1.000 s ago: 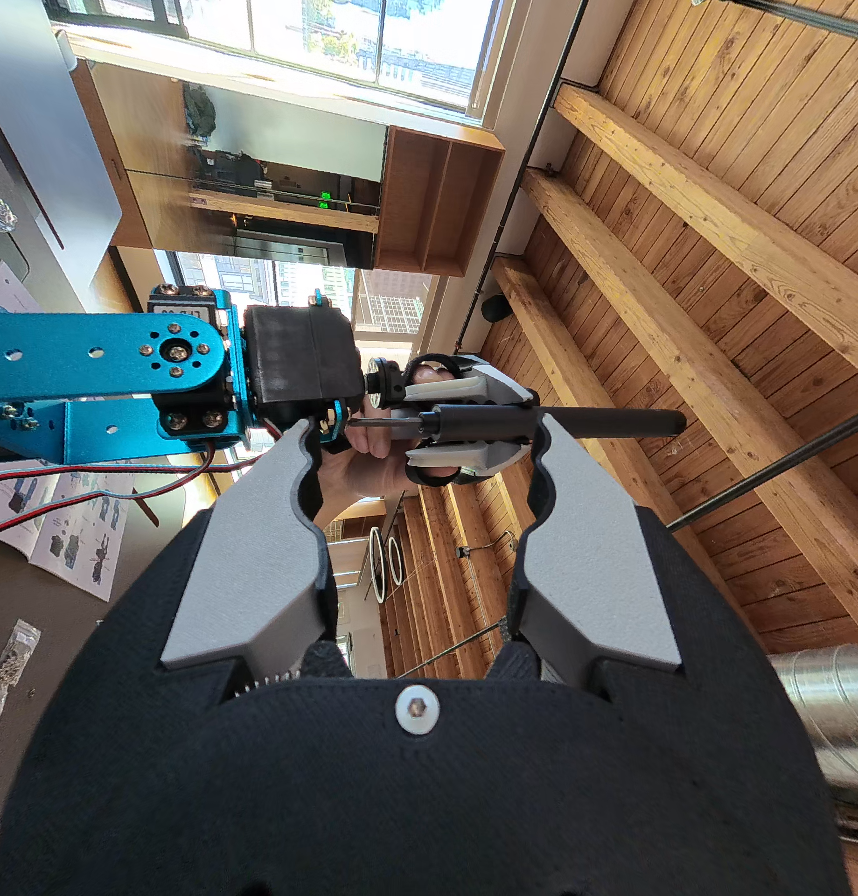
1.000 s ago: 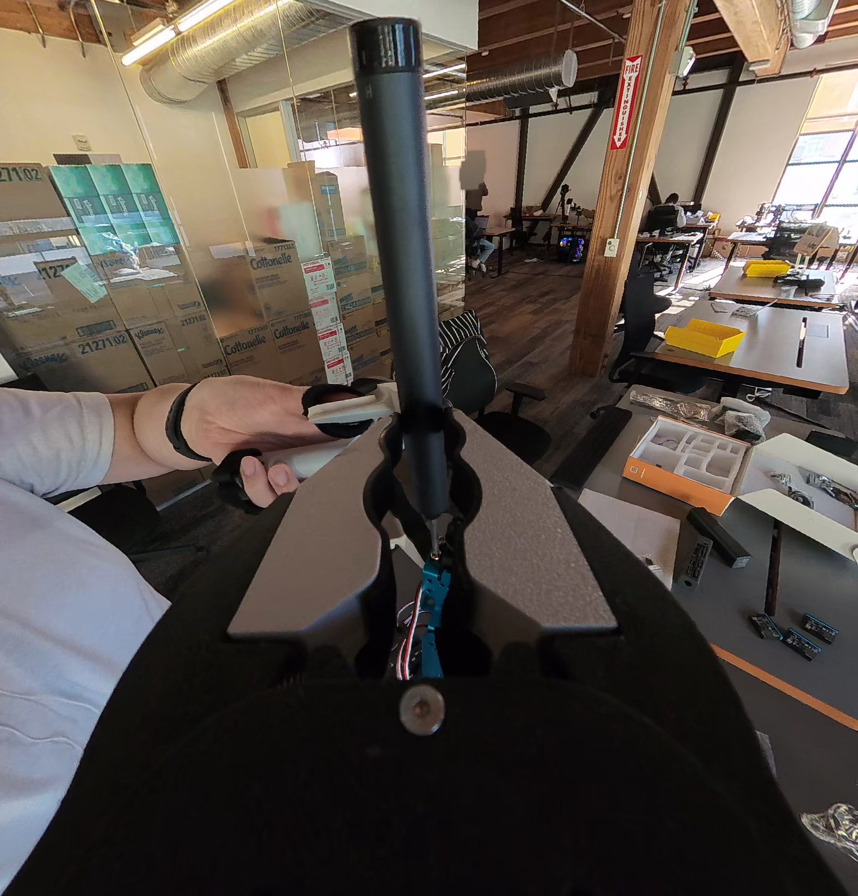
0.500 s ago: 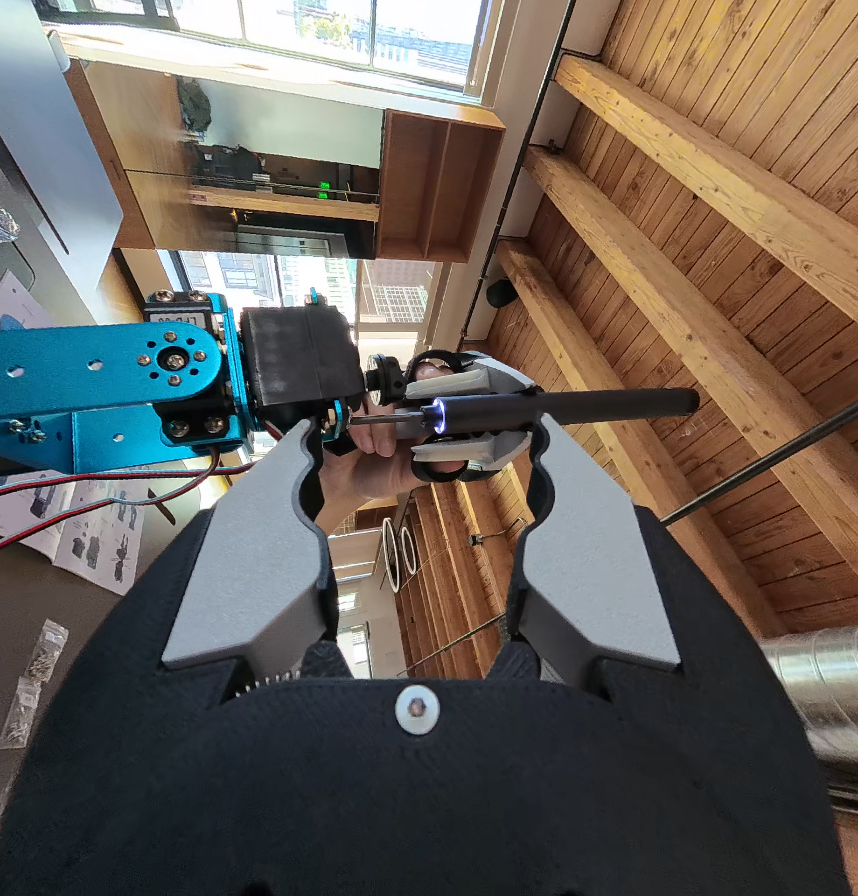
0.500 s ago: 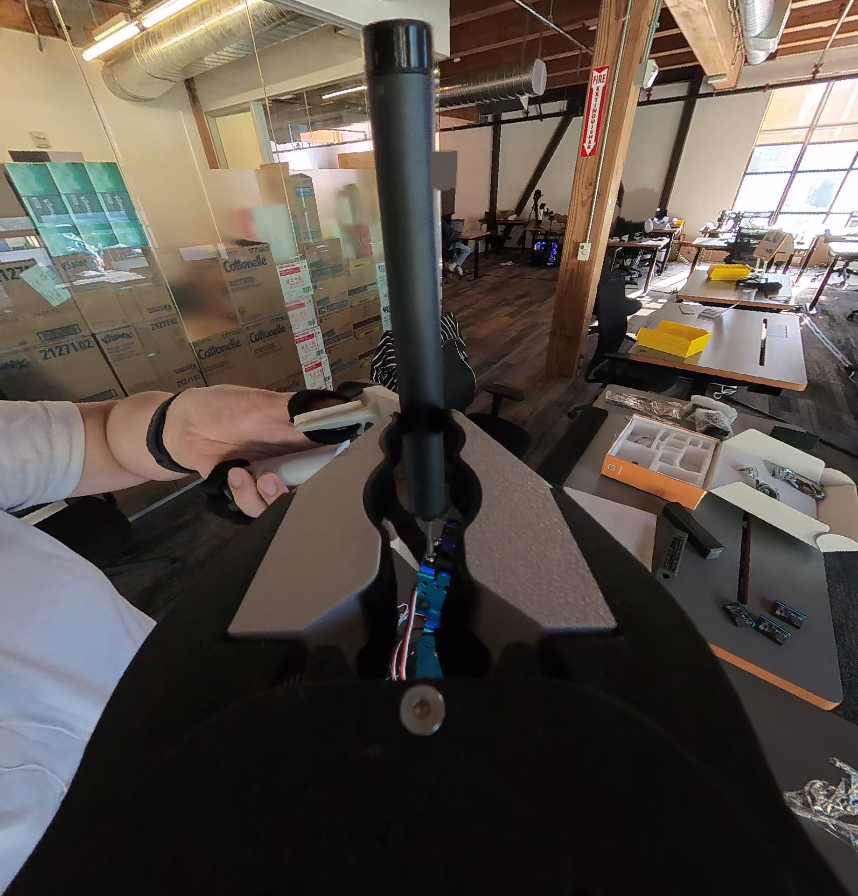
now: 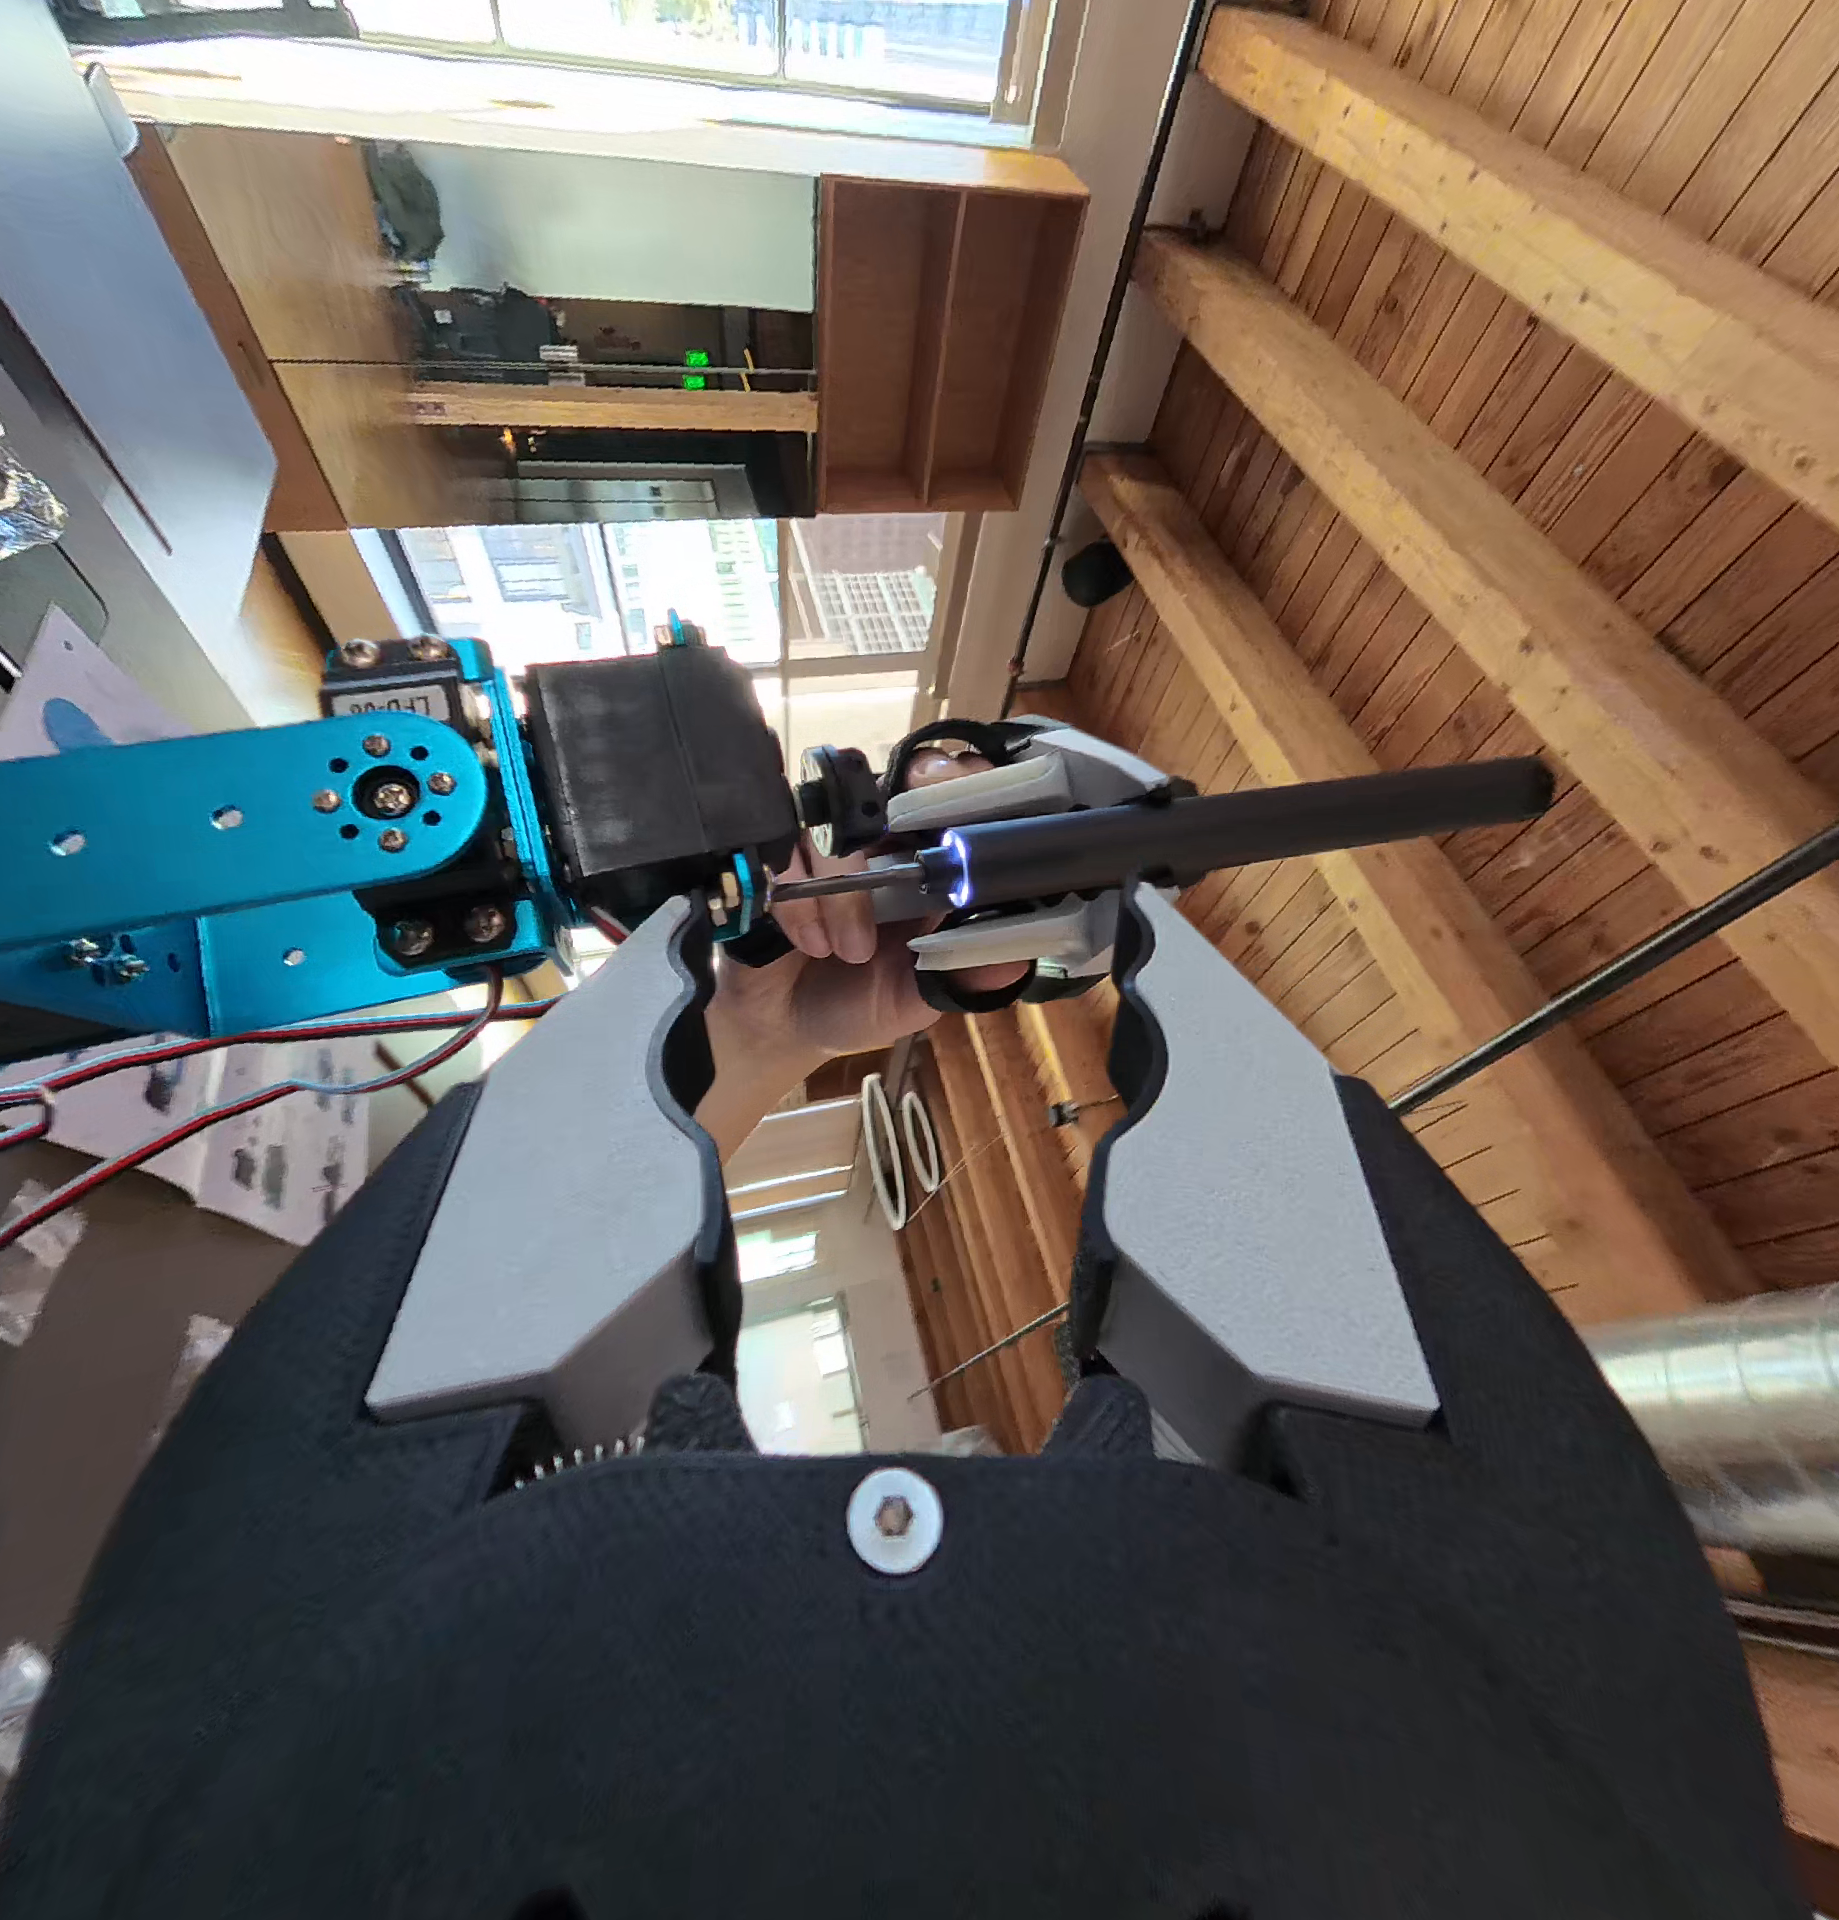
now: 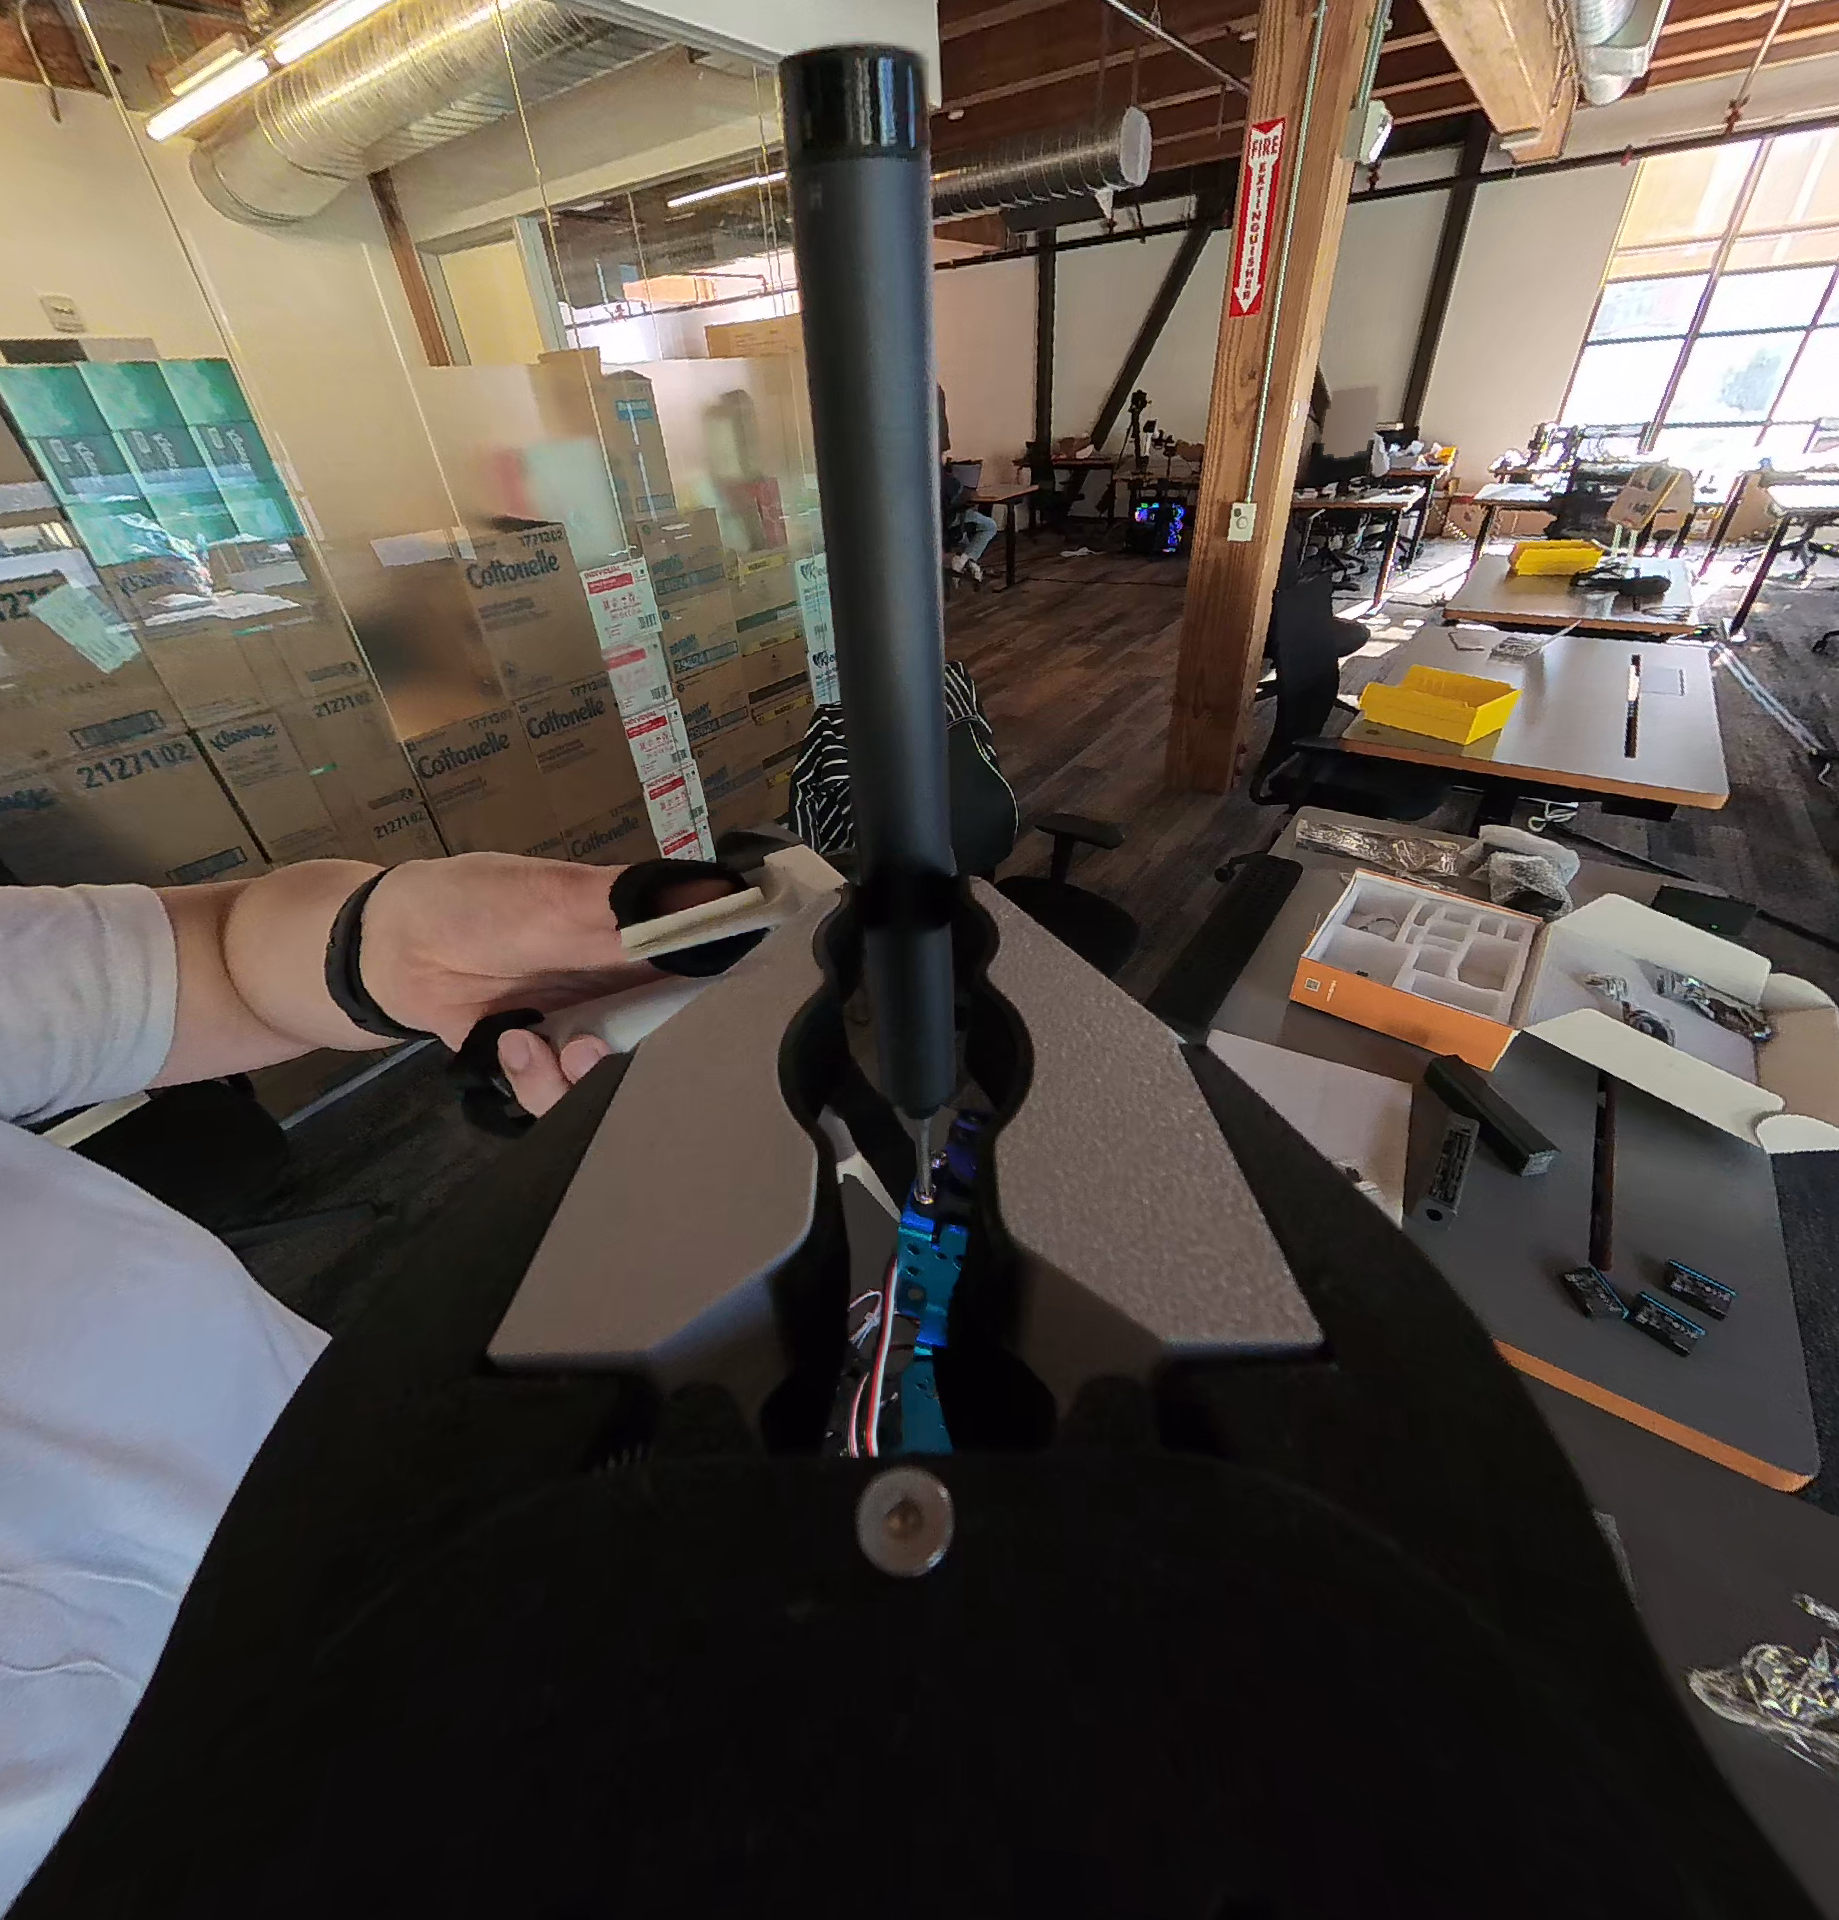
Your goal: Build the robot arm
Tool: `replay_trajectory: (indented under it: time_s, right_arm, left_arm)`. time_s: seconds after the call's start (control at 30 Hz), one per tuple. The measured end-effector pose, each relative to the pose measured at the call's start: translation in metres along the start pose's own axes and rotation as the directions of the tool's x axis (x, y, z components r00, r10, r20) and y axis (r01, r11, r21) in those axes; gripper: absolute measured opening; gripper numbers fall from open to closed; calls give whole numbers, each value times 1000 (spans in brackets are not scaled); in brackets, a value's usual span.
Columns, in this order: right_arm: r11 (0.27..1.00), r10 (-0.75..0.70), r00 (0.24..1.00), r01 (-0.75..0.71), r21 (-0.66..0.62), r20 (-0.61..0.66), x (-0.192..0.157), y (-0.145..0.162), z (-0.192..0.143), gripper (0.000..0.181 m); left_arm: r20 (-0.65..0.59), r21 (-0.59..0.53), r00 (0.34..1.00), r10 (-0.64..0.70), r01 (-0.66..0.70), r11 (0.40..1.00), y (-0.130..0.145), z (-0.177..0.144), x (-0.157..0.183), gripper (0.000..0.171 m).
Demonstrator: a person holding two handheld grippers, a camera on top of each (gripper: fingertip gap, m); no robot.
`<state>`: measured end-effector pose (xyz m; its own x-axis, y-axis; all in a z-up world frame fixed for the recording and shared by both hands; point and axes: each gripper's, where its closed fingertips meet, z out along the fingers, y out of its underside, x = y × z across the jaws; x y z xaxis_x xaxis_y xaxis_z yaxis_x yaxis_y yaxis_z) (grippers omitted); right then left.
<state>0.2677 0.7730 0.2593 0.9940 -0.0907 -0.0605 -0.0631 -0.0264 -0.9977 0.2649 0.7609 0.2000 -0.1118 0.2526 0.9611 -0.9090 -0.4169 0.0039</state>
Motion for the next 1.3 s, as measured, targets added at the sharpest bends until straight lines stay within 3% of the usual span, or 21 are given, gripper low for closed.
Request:
replay_trajectory:
  time_s: [0.27,0.43,0.8,1.3]
  right_arm:
    - [1000,-20,999,19,-16,-27,1,0,1,15]
    - [999,-31,999,30,-13,-17,-2,0,-1,16]
    - [1000,13,999,-13,3,-31,3,0,-1,15]
    - [1000,16,998,-16,8,-56,4,0,0,15]
  left_arm:
    - [40,-31,999,29,-28,999,1,2,1,79]
    - [1,-1,999,-42,42,999,-2,1,1,80]
    - [46,-43,998,46,-44,998,3,4,5,86]
    - [20,-31,999,33,-33,999,2,3,4,84]
